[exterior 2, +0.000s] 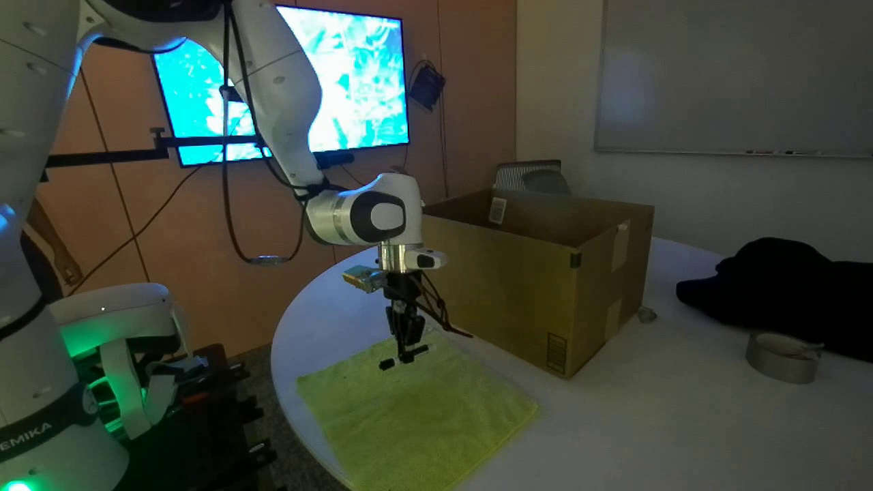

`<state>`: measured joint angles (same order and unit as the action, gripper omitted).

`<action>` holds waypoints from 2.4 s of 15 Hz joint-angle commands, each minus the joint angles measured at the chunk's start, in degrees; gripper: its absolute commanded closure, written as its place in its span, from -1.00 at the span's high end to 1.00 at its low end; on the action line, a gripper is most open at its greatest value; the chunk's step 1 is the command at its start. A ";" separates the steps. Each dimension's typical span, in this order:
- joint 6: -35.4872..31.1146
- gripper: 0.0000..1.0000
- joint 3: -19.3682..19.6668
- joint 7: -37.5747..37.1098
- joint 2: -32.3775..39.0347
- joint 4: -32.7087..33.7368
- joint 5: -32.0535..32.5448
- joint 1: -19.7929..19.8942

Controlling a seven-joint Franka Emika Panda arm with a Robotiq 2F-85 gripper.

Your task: Place the black marker on the towel, fold the towel from left to right and right to left then place it inside the brown box

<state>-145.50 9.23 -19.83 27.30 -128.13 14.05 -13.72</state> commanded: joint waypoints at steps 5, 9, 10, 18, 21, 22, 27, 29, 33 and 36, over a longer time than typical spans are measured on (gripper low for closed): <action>0.49 -0.88 2.50 -4.37 3.26 1.45 2.60 1.22; 0.87 -0.09 2.65 -5.19 4.88 2.20 2.28 0.95; 0.86 0.03 2.63 -5.34 4.99 2.31 2.04 1.02; -1.37 1.00 3.81 -9.05 -1.68 -0.77 4.88 -0.99; -4.26 1.00 -0.16 -5.98 -3.70 -2.56 3.22 -0.06; -5.02 1.00 -2.03 -4.53 -3.99 -2.86 1.89 0.58; -8.39 1.00 -9.62 1.75 -1.58 -2.66 -4.75 1.88; -9.07 1.00 -11.26 3.77 -0.01 -1.95 -6.69 1.93; -9.33 1.00 -11.84 6.11 3.14 -0.42 -8.09 1.88; -10.01 1.00 -11.98 7.39 5.24 0.56 -9.08 2.61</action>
<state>-154.08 -1.73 -15.54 30.32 -129.28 7.23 -12.68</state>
